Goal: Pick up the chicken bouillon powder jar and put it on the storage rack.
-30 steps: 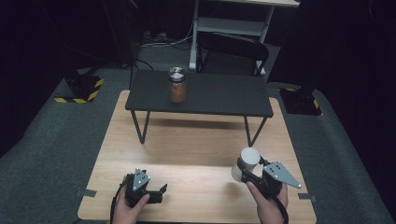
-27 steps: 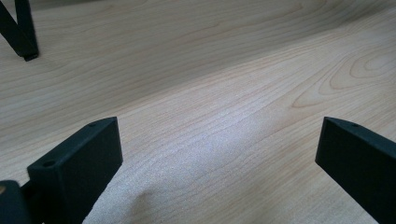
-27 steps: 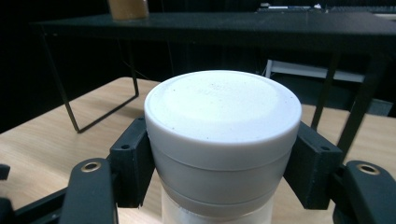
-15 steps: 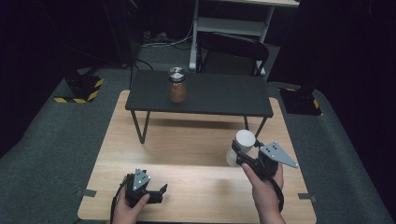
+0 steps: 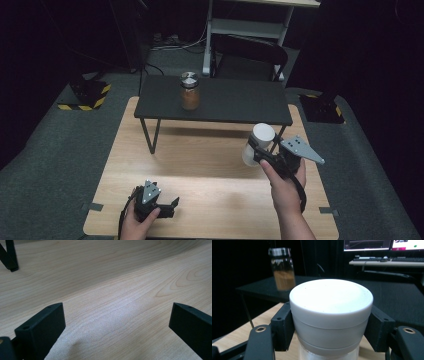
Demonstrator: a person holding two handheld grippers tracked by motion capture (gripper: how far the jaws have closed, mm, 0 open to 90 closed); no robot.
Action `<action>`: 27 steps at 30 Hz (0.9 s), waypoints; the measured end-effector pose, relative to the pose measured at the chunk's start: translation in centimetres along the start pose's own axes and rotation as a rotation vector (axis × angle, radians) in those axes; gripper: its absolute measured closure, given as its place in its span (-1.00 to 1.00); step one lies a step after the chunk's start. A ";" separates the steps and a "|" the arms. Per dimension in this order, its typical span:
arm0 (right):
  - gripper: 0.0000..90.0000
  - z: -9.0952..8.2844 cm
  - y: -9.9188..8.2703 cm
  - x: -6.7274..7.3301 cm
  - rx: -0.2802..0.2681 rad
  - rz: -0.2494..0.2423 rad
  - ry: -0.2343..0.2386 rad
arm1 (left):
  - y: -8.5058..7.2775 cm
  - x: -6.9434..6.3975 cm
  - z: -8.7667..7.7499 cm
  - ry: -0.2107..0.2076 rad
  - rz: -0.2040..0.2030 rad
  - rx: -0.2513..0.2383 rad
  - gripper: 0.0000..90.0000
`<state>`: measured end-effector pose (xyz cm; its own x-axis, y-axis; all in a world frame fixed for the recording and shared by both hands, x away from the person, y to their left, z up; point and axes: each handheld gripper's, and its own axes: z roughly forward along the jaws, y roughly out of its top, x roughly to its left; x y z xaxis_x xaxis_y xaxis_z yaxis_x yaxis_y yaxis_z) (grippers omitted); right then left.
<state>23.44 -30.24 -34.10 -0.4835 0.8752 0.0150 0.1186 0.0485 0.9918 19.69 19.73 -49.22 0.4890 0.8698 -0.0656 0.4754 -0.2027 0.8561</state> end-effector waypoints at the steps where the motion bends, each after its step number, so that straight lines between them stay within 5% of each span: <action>1: -0.25 0.0 0.2 0.0 -0.003 -0.006 -0.003 | 0.0 -0.1 0.0 0.001 0.002 -0.002 -0.98; 27: -0.25 2.6 6.1 -0.2 -0.049 -0.039 -0.027 | 0.1 0.4 0.1 -0.013 -0.008 0.000 -0.98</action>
<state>26.47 -28.85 -28.40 -0.4631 0.8859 -0.0264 0.0574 0.0597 0.9966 19.98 20.01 -49.25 0.4944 0.8656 -0.0791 0.4793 -0.1955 0.8556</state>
